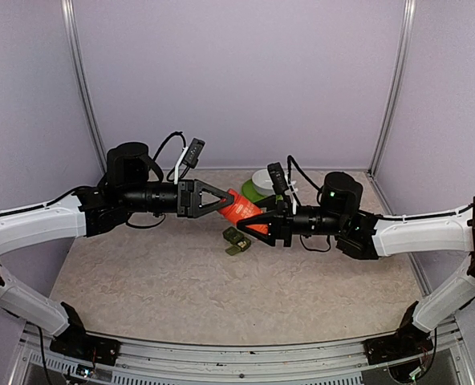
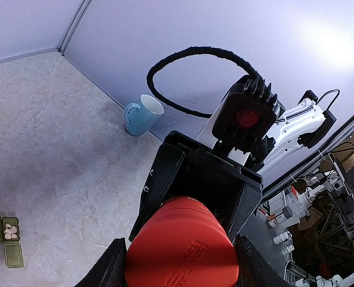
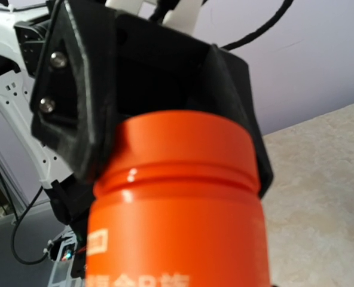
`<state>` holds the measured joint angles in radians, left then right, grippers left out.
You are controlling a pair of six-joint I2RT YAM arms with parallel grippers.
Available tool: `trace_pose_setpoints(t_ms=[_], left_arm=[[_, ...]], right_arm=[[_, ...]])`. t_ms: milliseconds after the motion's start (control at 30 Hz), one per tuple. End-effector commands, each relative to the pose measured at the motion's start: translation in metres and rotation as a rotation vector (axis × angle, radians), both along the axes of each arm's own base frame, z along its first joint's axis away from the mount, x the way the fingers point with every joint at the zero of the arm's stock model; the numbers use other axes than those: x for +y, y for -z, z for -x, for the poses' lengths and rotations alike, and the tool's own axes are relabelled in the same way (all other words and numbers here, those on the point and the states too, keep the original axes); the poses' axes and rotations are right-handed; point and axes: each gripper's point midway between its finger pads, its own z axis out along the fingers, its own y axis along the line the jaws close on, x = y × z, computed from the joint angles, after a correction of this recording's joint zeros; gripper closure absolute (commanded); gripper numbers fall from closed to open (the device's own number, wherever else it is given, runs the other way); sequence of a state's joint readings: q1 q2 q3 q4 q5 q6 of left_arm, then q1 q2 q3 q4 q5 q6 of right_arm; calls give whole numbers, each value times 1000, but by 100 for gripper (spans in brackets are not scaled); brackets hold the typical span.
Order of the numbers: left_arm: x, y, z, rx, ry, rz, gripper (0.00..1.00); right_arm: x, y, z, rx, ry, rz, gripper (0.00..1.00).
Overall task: Sort the pills into containers
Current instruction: Pass from the right arm to the left, then place the pill bottle at the center of the board.
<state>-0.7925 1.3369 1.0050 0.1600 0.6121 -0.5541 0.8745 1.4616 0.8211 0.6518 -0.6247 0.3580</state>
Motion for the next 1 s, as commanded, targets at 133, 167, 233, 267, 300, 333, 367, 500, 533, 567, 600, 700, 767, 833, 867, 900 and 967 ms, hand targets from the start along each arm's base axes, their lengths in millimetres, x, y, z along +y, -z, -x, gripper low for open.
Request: trace_pose_setpoints(t_ms=[133,167,233,267,300,333,367,500,533,567,600,700,767,833,867,900,967], left_arm=[[0,-16,-7,-52,-47,-5,58],[2,-14,-10,-53,-62,-16,58],[7,-10,-15,-56,-93,-39,58],[9,-8,-16,-59,-101,-49,58],[11,-6,-18,-59,-113,-61,58],[14,-3,-20,-59,-126,-73,58],[17,0,-22,-57,-138,-88,58],[32,11,-30,-54,-192,-131,58],[35,14,-31,-54,-206,-143,58],[39,18,-34,-51,-223,-160,58],[43,23,-37,-48,-243,-179,59],[56,37,-46,-39,-297,-234,58],[66,47,-52,-33,-343,-280,58],[77,56,-60,-26,-390,-322,58],[82,60,-63,-26,-406,-338,58],[87,64,-66,-21,-425,-354,58],[97,71,-71,-25,-459,-397,59]], right_arm=[[3,-11,-8,-34,39,-8,39],[2,-11,-10,-32,51,-2,29],[0,-8,-16,-20,70,13,13],[-2,-7,-18,-17,77,20,3],[-4,-5,-21,-12,85,27,0],[-5,-3,-23,-8,89,34,0],[-6,-1,-24,-5,92,43,0],[-12,5,-29,13,104,65,0],[-13,7,-30,17,107,71,0],[-15,8,-32,20,112,75,0],[-17,9,-33,22,119,77,0],[-24,12,-38,23,147,85,0],[-28,15,-42,22,171,95,0],[-33,17,-46,22,194,103,0],[-37,18,-48,24,207,106,0],[-39,18,-50,26,218,109,0],[-44,20,-54,27,243,115,0]])
